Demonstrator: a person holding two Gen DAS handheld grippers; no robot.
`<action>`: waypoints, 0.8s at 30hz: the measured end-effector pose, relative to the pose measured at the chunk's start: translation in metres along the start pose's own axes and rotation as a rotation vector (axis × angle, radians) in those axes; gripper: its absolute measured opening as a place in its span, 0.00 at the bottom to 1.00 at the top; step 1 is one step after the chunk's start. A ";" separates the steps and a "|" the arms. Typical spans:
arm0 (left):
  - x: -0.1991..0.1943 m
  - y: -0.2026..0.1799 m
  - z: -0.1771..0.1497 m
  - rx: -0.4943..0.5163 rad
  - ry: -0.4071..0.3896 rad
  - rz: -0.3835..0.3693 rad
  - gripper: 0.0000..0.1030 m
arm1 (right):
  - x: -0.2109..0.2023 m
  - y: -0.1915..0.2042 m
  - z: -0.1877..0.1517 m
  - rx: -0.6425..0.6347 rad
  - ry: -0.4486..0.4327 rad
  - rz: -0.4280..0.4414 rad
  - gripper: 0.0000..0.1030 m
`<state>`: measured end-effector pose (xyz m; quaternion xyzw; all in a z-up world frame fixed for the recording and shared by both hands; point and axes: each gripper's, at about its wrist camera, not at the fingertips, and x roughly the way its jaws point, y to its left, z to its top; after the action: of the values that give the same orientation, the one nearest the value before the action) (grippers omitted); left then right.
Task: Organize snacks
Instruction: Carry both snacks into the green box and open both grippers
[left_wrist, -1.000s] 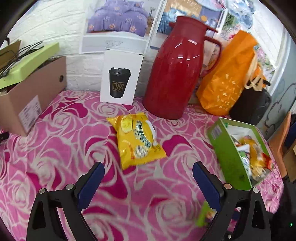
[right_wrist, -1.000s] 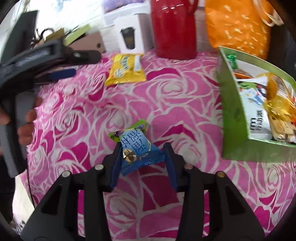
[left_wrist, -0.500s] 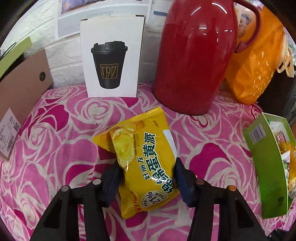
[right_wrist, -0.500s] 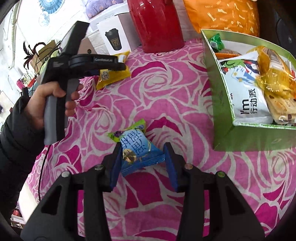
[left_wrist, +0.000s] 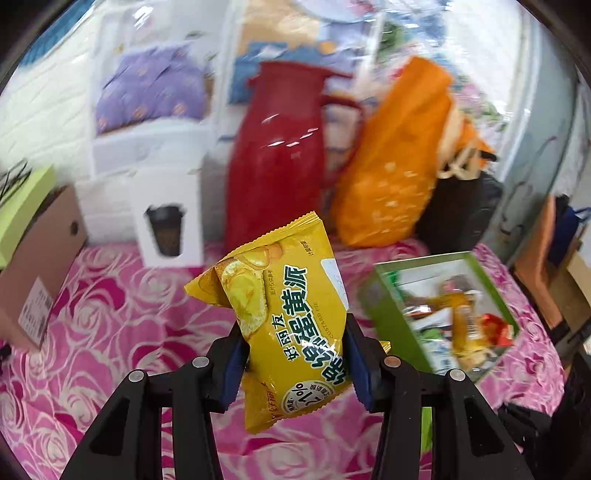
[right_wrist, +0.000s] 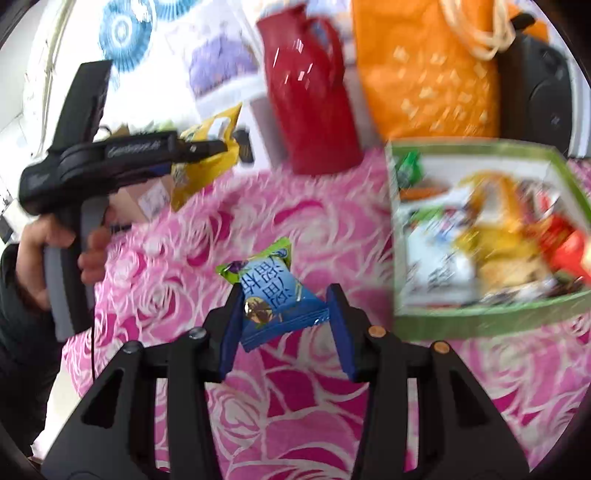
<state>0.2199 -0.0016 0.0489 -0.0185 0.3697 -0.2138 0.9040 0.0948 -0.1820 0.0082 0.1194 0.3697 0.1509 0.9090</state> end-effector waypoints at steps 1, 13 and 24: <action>-0.002 -0.013 0.003 0.021 -0.006 -0.023 0.48 | -0.007 -0.006 0.004 0.003 -0.022 -0.014 0.45; 0.053 -0.132 0.020 0.156 0.074 -0.198 0.48 | -0.073 -0.150 0.019 0.192 -0.162 -0.322 0.45; 0.128 -0.232 0.039 0.225 0.167 -0.292 0.48 | -0.063 -0.226 0.023 0.271 -0.153 -0.351 0.45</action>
<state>0.2411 -0.2687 0.0376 0.0470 0.4108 -0.3835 0.8258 0.1105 -0.4163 -0.0099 0.1853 0.3318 -0.0700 0.9223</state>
